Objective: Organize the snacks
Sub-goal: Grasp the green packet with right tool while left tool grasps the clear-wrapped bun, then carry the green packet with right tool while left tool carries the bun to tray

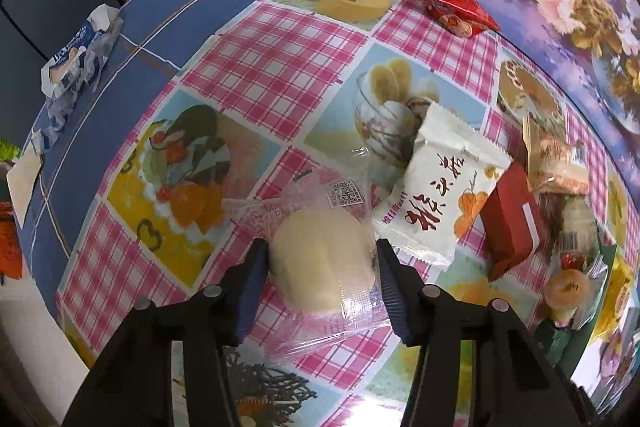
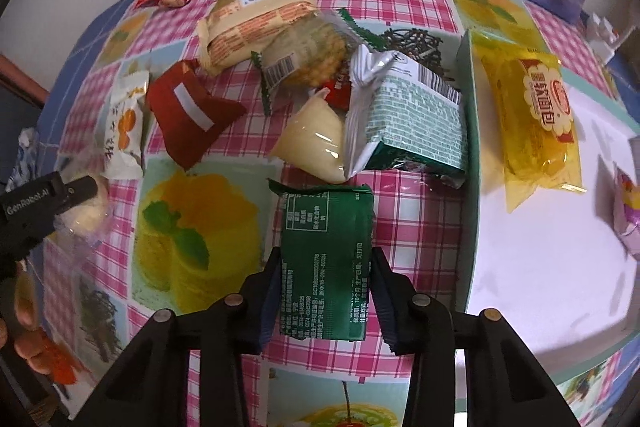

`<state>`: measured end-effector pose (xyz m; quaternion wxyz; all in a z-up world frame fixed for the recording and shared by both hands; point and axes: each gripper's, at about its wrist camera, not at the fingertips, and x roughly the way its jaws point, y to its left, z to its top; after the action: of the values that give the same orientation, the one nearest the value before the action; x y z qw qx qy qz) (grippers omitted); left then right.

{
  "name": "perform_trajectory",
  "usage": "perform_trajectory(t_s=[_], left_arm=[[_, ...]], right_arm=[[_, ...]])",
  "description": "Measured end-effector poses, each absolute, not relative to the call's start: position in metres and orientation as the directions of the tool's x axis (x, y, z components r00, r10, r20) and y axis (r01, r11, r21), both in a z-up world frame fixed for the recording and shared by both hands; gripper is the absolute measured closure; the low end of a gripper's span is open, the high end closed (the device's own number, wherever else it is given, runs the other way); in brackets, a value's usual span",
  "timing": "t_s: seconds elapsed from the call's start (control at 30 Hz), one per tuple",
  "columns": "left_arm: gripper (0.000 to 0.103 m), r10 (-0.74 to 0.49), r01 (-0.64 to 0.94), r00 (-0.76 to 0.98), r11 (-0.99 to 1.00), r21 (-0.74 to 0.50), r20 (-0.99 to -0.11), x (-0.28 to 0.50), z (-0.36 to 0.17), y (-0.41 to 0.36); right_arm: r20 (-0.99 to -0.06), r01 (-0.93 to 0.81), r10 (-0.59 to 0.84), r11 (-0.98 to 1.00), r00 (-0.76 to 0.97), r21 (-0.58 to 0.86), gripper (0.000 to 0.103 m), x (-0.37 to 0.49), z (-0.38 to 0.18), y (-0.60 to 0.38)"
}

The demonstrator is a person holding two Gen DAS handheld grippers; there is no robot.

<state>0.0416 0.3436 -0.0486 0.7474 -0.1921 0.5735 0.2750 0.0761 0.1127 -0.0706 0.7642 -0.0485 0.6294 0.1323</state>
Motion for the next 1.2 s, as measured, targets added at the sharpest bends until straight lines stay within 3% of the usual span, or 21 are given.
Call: perform_trajectory(t_s=[0.63, 1.2], left_arm=[[0.051, 0.26, -0.622, 0.305, 0.783, 0.015, -0.916, 0.029, 0.008, 0.328], [0.051, 0.312, -0.541, 0.423, 0.84, 0.039, -0.851, 0.037, 0.062, 0.279]], right_arm=[[-0.918, -0.259, 0.294, 0.939, 0.265, 0.226, 0.061, 0.075, -0.013, 0.099], [-0.862, -0.162, 0.333, 0.943, 0.382, 0.292, 0.061, 0.079, 0.032, 0.047]])
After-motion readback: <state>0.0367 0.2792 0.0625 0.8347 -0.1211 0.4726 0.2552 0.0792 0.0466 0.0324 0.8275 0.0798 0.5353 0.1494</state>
